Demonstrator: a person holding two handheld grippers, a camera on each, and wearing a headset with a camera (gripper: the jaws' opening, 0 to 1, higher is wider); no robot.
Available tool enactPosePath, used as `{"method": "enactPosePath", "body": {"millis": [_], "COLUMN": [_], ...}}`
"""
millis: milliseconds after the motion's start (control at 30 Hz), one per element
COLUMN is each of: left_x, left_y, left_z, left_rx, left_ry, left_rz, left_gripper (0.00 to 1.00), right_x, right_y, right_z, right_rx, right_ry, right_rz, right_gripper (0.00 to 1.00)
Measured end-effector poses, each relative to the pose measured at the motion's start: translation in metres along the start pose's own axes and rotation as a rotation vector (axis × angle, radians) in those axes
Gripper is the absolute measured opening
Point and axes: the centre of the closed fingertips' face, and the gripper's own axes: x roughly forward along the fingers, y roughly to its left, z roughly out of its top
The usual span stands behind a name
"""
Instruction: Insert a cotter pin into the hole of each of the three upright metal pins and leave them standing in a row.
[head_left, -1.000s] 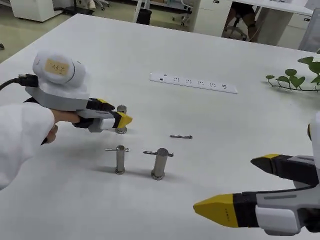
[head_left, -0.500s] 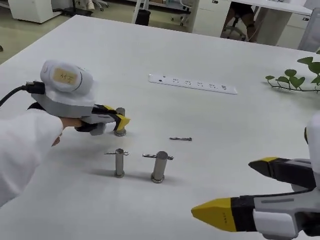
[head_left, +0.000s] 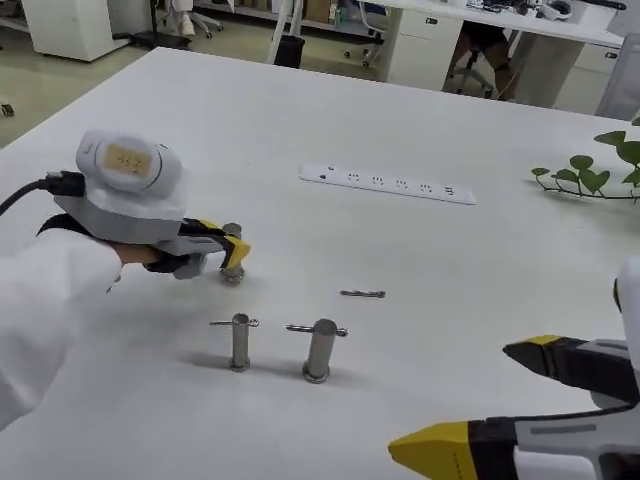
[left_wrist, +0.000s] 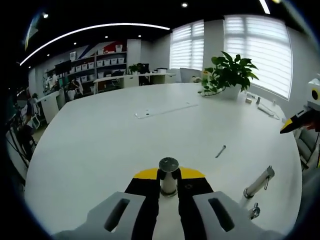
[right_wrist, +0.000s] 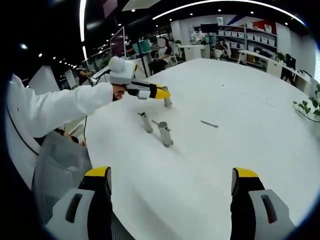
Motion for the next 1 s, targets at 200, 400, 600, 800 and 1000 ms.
{"method": "enactPosePath", "body": {"millis": [200, 400, 600, 800, 1000], "left_x": [-0.021, -0.041, -0.061, -0.076, -0.085], "left_y": [-0.002, -0.008, -0.027, -0.058, -0.089], "left_z": [0.011, 0.026, 0.039, 0.051, 0.058], "left_rx": [-0.036, -0.025, 0.021, 0.056, 0.121], "left_ry": [0.004, -0.056, -0.08, -0.103, -0.093], "left_rz": [-0.006, -0.022, -0.055, -0.133, -0.189], "left_gripper": [0.09, 0.09, 0.09, 0.09, 0.09], "right_x": [-0.007, -0.01, -0.014, -0.014, -0.013], "right_y": [-0.003, -0.003, -0.002, 0.002, 0.006], "right_z": [-0.005, -0.007, -0.004, -0.003, -0.006], "right_rx": [0.013, 0.008, -0.003, 0.003, -0.008], "right_ry": [-0.002, 0.0, -0.017, -0.031, -0.022], "right_rz": [-0.013, -0.016, -0.016, -0.007, 0.005], "right_gripper": [0.96, 0.97, 0.97, 0.97, 0.97]}}
